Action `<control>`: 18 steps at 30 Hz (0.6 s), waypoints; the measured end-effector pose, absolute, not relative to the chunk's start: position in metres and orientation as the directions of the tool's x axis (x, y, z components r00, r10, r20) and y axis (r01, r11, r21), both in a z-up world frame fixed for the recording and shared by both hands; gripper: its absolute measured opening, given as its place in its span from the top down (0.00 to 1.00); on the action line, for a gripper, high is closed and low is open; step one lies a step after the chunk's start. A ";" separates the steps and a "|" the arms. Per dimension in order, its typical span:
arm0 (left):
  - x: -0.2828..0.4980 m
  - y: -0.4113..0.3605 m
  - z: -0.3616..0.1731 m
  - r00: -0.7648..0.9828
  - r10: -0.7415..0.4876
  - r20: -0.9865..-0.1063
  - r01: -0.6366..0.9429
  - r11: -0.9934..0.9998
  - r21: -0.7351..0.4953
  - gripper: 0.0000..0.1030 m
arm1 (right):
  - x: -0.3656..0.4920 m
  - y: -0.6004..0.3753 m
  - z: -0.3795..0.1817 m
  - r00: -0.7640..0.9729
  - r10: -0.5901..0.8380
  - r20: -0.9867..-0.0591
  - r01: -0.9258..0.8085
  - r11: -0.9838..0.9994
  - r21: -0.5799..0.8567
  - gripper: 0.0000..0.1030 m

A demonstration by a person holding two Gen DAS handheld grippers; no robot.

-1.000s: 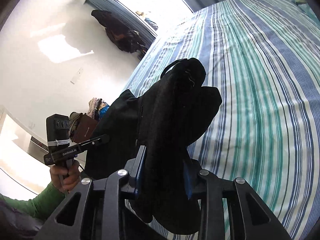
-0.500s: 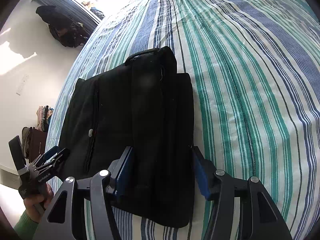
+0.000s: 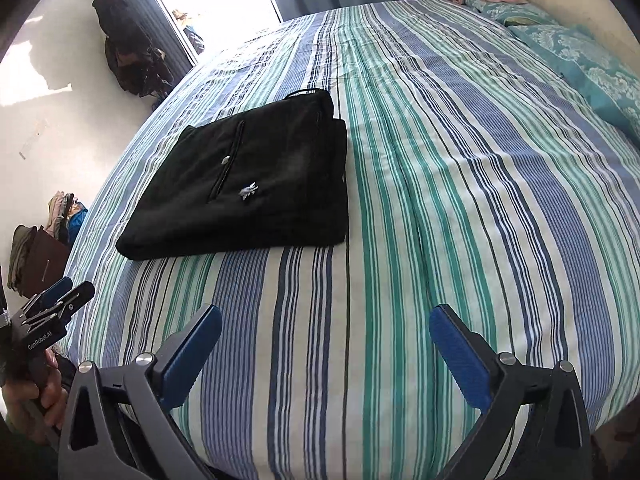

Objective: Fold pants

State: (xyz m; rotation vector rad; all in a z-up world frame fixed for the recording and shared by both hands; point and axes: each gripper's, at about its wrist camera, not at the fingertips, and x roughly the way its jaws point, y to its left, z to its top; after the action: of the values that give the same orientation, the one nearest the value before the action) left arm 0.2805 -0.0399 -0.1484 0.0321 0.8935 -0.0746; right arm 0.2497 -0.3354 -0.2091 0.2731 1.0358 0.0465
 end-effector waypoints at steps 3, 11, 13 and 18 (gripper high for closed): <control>0.264 -0.038 -0.135 0.647 -0.047 -0.761 0.067 0.998 -0.005 0.08 | 0.219 -0.320 -0.199 0.551 0.139 -0.823 0.132 0.959 0.251 0.00; 0.234 -0.033 -0.105 0.698 0.015 -0.716 0.025 0.999 0.046 0.04 | 0.173 -0.282 -0.154 0.628 0.058 -0.776 0.135 0.974 0.183 0.00; 0.229 -0.031 -0.100 0.694 0.016 -0.720 0.024 0.999 0.045 0.04 | 0.167 -0.275 -0.143 0.648 0.036 -0.761 0.122 0.981 0.150 0.00; 0.213 -0.024 -0.089 0.693 0.023 -0.721 0.017 0.999 0.048 0.04 | 0.156 -0.260 -0.128 0.666 -0.018 -0.746 0.105 0.992 0.069 0.00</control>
State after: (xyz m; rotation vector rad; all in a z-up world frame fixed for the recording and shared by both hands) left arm 0.2130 -0.0241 -0.0893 0.0526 0.8053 0.0032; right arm 0.1563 -0.2605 -0.1285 0.1098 0.8397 -0.0699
